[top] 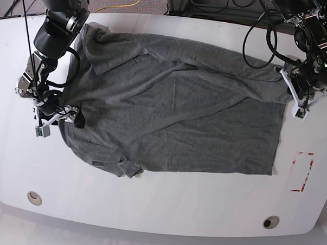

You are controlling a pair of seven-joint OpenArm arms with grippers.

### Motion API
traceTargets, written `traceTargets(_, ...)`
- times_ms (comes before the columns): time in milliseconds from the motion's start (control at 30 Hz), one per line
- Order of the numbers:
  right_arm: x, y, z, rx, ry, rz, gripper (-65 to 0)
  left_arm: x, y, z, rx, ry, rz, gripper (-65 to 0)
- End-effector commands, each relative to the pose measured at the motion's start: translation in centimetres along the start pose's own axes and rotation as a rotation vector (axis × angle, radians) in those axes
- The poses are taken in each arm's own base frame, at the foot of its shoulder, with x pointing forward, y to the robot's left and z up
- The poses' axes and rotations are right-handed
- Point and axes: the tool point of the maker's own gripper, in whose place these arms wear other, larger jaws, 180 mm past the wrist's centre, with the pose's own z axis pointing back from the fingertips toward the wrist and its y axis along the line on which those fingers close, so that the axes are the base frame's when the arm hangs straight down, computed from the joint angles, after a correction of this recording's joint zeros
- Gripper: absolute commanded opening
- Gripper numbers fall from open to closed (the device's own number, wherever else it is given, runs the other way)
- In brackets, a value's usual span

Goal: Layout the t-shirt on the table in an organized manner, then fold the t-shirt properly
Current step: 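Drag the grasped corner with the left gripper across the shirt, then release the fabric and raise the left gripper away from the shirt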

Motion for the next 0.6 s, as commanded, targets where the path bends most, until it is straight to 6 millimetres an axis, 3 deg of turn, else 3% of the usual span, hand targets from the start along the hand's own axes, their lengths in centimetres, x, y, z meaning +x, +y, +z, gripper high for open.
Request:
traceTargets(0,-1.5,-0.6,0.1,-0.025,0.087,0.013,-2.9,2.9,0.6,0.7,0.025,-0.067,-0.039,-65.0)
traceTargets(233,-1.4,-0.6,0.1,-0.025,0.085,0.013,-2.9,3.8,-0.9,0.0,-0.013,-0.067,-0.086,-65.0)
traceTargets(567,-1.4,-0.6,0.1,-0.024,0.084,0.013,-2.9,2.3,-2.4,-2.3,-0.091,0.009,-0.088,-62.5)
